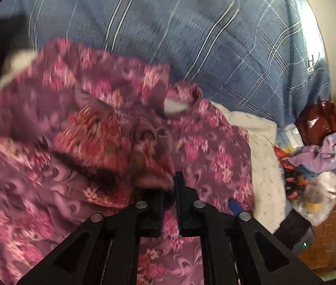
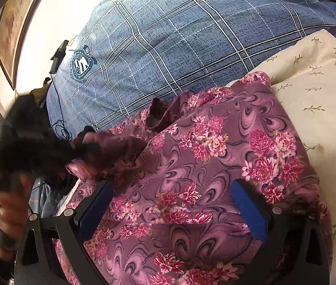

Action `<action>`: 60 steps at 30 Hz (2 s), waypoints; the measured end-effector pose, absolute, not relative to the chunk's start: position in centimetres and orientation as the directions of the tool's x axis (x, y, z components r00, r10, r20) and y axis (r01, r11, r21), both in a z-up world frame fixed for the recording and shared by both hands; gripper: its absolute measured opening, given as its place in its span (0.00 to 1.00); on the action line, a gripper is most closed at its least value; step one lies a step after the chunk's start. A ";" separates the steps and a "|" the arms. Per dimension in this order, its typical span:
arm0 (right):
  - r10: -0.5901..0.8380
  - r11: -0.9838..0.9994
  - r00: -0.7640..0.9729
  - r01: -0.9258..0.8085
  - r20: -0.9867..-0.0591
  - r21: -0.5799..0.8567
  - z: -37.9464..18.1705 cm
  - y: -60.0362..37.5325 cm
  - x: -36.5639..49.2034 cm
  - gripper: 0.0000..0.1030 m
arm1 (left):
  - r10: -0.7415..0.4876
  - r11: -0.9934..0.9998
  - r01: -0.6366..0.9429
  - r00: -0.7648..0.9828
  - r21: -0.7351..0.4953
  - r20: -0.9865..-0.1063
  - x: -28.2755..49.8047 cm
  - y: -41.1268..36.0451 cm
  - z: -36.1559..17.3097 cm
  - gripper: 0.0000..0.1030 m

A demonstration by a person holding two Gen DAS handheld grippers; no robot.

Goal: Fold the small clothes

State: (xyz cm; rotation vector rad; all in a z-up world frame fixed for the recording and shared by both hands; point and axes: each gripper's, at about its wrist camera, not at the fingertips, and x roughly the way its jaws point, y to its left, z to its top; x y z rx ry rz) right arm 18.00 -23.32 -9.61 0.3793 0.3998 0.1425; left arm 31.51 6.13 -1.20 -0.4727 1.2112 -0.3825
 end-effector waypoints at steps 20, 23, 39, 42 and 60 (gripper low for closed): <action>0.160 0.987 0.865 -0.140 -0.475 0.077 -4.7 -9.9 20.7 0.95 | -0.526 0.717 -0.074 0.595 -0.693 -0.607 26.7 27.7 -2.5 0.59; 0.041 0.986 0.861 -0.117 -0.507 -0.118 -5.6 -4.9 23.2 0.95 | -0.528 0.694 -0.098 0.604 -0.713 -0.597 26.9 28.7 -3.4 0.59; 0.061 0.917 0.835 0.169 -0.546 0.361 -6.5 -22.6 22.1 0.20 | -0.546 0.696 -0.096 0.574 -0.712 -0.610 28.5 25.7 -4.9 0.62; 0.177 0.819 0.854 0.148 -0.490 0.554 -8.2 -25.2 20.7 0.29 | -0.569 0.693 -0.084 0.546 -0.716 -0.615 28.9 24.0 -5.4 0.63; 0.173 0.836 0.890 0.095 -0.423 0.540 -6.6 -25.4 21.6 0.09 | -0.467 0.746 -0.222 0.498 -0.628 -0.731 37.0 19.8 -6.0 0.04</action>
